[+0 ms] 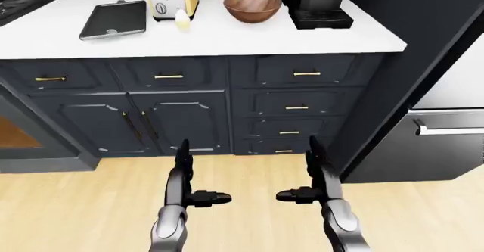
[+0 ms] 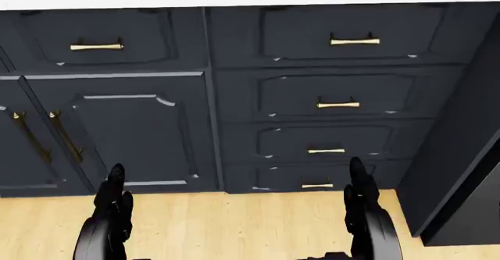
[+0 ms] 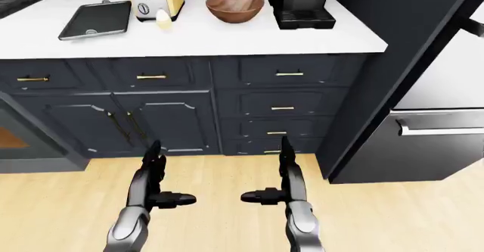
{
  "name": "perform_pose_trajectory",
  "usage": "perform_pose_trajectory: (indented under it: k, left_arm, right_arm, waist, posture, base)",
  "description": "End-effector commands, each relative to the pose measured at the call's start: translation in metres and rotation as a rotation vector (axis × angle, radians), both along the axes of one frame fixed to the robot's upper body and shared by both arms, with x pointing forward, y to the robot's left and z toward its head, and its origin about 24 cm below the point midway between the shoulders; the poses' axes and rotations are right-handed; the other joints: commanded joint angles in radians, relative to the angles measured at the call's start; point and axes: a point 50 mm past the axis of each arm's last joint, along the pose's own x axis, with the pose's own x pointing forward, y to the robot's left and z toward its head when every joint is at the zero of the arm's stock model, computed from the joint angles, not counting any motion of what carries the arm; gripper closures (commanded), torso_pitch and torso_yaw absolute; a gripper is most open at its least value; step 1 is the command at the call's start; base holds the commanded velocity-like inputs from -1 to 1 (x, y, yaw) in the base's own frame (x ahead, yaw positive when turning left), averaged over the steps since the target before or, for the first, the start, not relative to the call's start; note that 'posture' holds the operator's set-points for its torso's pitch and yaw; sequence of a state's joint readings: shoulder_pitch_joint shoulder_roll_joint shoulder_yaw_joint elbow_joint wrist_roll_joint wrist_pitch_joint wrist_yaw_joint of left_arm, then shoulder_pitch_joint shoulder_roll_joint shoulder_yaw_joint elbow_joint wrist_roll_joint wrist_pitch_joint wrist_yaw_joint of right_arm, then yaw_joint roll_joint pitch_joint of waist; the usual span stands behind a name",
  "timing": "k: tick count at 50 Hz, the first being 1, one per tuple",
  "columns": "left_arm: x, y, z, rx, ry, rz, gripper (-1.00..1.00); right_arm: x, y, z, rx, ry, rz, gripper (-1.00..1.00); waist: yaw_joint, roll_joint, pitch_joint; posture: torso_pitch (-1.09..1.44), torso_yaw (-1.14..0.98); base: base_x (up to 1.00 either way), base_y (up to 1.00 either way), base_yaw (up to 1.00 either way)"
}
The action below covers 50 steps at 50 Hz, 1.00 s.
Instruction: Pick up the bowl with donut and place it on the tray. Pick up the cupcake and place it on the tray.
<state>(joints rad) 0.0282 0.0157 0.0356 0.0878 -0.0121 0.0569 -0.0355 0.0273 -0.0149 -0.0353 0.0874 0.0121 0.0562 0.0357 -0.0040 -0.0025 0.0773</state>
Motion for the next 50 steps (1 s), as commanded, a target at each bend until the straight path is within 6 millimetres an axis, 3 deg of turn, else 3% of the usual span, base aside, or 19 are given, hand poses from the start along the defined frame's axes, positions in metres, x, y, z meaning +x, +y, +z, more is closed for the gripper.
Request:
perform_pose_trajectory:
  k: [1,3,4,5,7,8,11,19,25,28,29,34,36,39,42,43,44,46,50]
  left_arm:
    - [0.006,-0.003,0.038,0.035,-0.198,-0.007,-1.00]
    - [0.002,-0.005,0.048,0.034,-0.223,-0.007,-1.00]
    - [0.001,-0.005,0.050,0.031,-0.222,-0.009,-1.00]
    - [0.001,-0.004,0.053,0.036,-0.242,0.001,-1.00]
    - [0.000,-0.007,0.053,0.052,-0.254,-0.015,-1.00]
    - [0.001,-0.006,0.050,0.056,-0.255,-0.015,-1.00]
    - [0.002,-0.007,0.057,0.111,-0.267,-0.025,-1.00]
    - [0.009,0.001,0.127,0.092,-0.340,-0.002,-1.00]
    - [0.009,-0.002,0.190,0.101,-0.424,-0.017,-1.00]
    - [0.011,-0.003,0.202,0.101,-0.437,-0.022,-1.00]
    - [0.011,-0.003,0.206,0.112,-0.449,-0.025,-1.00]
    - [0.009,0.003,0.218,0.115,-0.471,-0.001,-1.00]
    - [0.009,0.005,0.220,0.112,-0.485,0.012,-1.00]
    - [0.006,0.007,0.222,0.103,-0.492,0.019,-1.00]
    - [0.007,0.009,0.218,0.100,-0.490,0.023,-1.00]
    - [0.008,0.009,0.217,0.098,-0.489,0.023,-1.00]
    - [0.008,0.009,0.217,0.097,-0.487,0.024,-1.00]
    - [0.008,0.010,0.214,0.103,-0.484,0.025,-1.00]
    - [0.005,0.009,0.216,0.100,-0.484,0.022,-1.00]
  right_arm:
    - [0.007,0.001,0.035,-0.016,-0.183,0.018,-1.00]
    - [0.004,0.004,0.043,-0.017,-0.191,0.023,-1.00]
    - [0.004,0.004,0.043,-0.016,-0.193,0.025,-1.00]
    - [0.004,0.004,0.043,-0.016,-0.195,0.024,-1.00]
    - [0.005,0.006,0.041,-0.014,-0.200,0.027,-1.00]
    - [0.006,0.006,0.039,-0.023,-0.199,0.023,-1.00]
    - [0.011,0.006,0.048,-0.022,-0.203,0.026,-1.00]
    - [0.026,0.006,0.123,-0.044,-0.311,0.022,-1.00]
    - [0.020,0.005,0.179,0.000,-0.435,0.050,-1.00]
    - [0.018,0.007,0.191,0.015,-0.461,0.060,-1.00]
    - [0.016,0.008,0.194,0.024,-0.471,0.067,-1.00]
    - [0.014,0.009,0.201,0.026,-0.498,0.082,-1.00]
    - [0.013,0.010,0.201,0.030,-0.504,0.087,-1.00]
    - [0.013,0.011,0.199,0.032,-0.505,0.089,-1.00]
    - [0.012,0.011,0.198,0.036,-0.506,0.090,-1.00]
    - [0.011,0.011,0.198,0.038,-0.506,0.089,-1.00]
    - [0.011,0.012,0.199,0.039,-0.506,0.090,-1.00]
    - [0.012,0.011,0.197,0.043,-0.503,0.091,-1.00]
    - [0.012,0.012,0.197,0.047,-0.505,0.095,-1.00]
  waist:
    - [-0.002,-0.008,-0.001]
    - [0.007,-0.001,-0.063]
    - [0.008,-0.001,-0.053]
    - [0.006,-0.009,-0.018]
    - [0.007,-0.008,-0.068]
    - [0.007,-0.008,-0.073]
    - [0.008,-0.006,-0.078]
    - [0.008,-0.003,-0.087]
    - [0.010,-0.003,-0.095]
    - [0.012,-0.003,-0.089]
    - [0.010,0.003,-0.106]
    - [0.012,0.008,-0.019]
    - [0.017,0.008,-0.020]
    - [0.036,-0.021,-0.031]
    - [0.035,-0.088,-0.040]
    - [0.035,-0.055,-0.022]
    - [0.037,-0.063,-0.031]
    - [0.028,-0.051,-0.047]
    - [0.008,-0.020,-0.045]
  posture:
    - [0.00,0.00]
    - [0.00,0.00]
    - [0.00,0.00]
    - [0.00,0.00]
    - [0.00,0.00]
    - [0.00,0.00]
    - [0.00,0.00]
    - [0.00,0.00]
    - [0.00,0.00]
    - [0.00,0.00]
    - [0.00,0.00]
    - [0.00,0.00]
    - [0.00,0.00]
    - [0.00,0.00]
    - [0.00,0.00]
    - [0.00,0.00]
    - [0.00,0.00]
    - [0.00,0.00]
    - [0.00,0.00]
  base:
    - [0.00,0.00,0.00]
    - [0.00,0.00,0.00]
    - [0.00,0.00,0.00]
    - [0.00,0.00,0.00]
    - [0.00,0.00,0.00]
    - [0.00,0.00,0.00]
    - [0.00,0.00,0.00]
    - [0.00,0.00,0.00]
    - [0.00,0.00,0.00]
    - [0.00,0.00,0.00]
    - [0.07,0.00,0.00]
    - [0.45,-0.06,0.00]
    - [0.70,-0.11,0.00]
    - [0.70,-0.11,0.00]
    - [0.69,-0.11,0.00]
    - [0.70,-0.11,0.00]
    - [0.70,-0.11,0.00]
    - [0.69,-0.11,0.00]
    - [0.70,-0.11,0.00]
